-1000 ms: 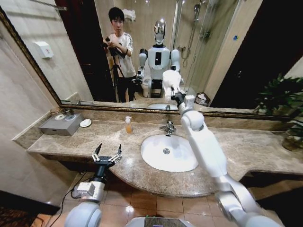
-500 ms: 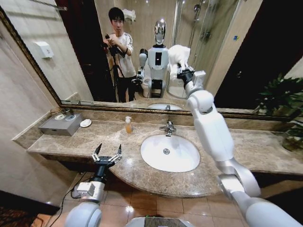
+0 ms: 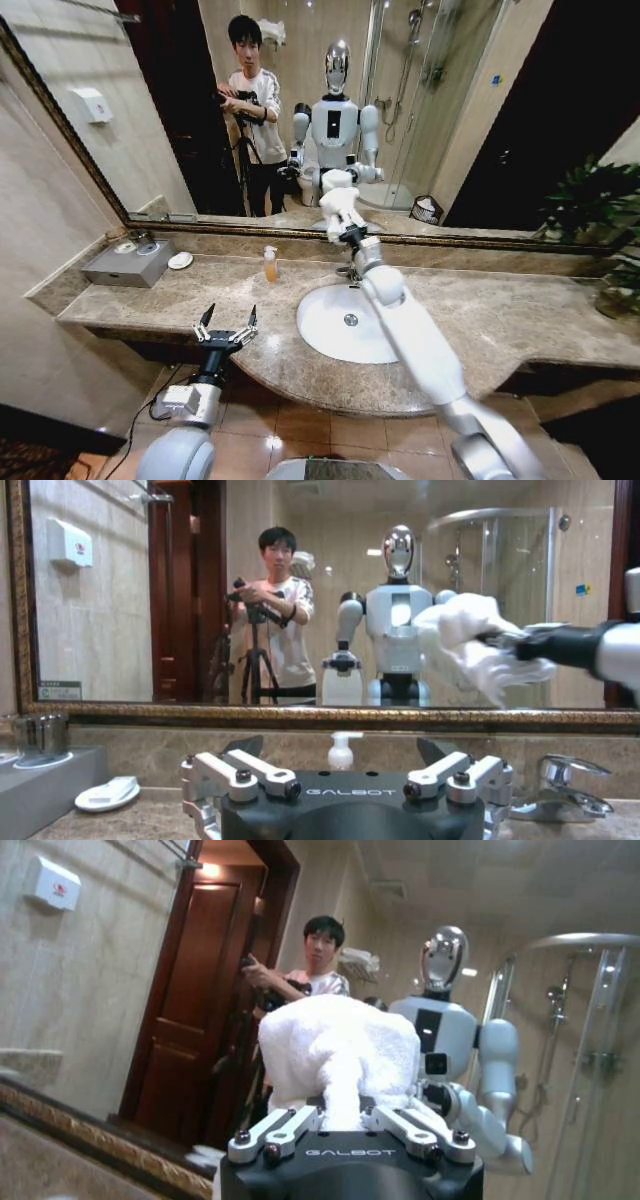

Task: Pick up the towel from the sink counter and wipe the mirror surface.

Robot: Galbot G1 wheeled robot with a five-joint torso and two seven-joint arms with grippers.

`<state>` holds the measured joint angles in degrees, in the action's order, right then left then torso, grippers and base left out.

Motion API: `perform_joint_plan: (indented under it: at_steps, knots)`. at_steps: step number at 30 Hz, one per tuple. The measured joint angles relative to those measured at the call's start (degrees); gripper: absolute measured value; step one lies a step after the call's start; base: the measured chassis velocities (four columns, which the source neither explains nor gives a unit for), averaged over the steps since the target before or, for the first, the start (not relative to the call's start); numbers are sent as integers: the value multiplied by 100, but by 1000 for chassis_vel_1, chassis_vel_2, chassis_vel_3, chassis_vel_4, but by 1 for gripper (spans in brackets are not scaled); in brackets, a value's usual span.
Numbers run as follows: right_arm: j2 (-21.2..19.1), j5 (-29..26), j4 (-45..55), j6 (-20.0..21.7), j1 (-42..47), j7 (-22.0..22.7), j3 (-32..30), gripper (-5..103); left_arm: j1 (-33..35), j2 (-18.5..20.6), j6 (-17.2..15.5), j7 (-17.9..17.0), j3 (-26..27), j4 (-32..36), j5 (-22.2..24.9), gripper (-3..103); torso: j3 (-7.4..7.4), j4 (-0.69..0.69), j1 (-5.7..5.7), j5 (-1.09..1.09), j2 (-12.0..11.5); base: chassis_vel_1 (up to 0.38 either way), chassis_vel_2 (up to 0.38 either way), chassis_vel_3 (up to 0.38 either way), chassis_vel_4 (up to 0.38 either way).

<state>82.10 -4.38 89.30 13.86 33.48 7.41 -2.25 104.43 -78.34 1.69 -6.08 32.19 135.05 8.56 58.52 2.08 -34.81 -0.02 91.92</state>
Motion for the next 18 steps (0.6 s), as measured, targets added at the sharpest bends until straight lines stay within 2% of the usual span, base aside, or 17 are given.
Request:
perform_joint_plan:
  at_steps: [9,18]
  knots:
    - [671,286,-470,-126,-491,116,-36,13,0,0,0,0,0,0,0,100,0,-2,0,-2,0,0,0,0,0]
    - [989,528,-992,-269,-482,146,-64,13,0,0,0,0,0,0,0,100,0,-1,0,0,0,0,0,0,0]
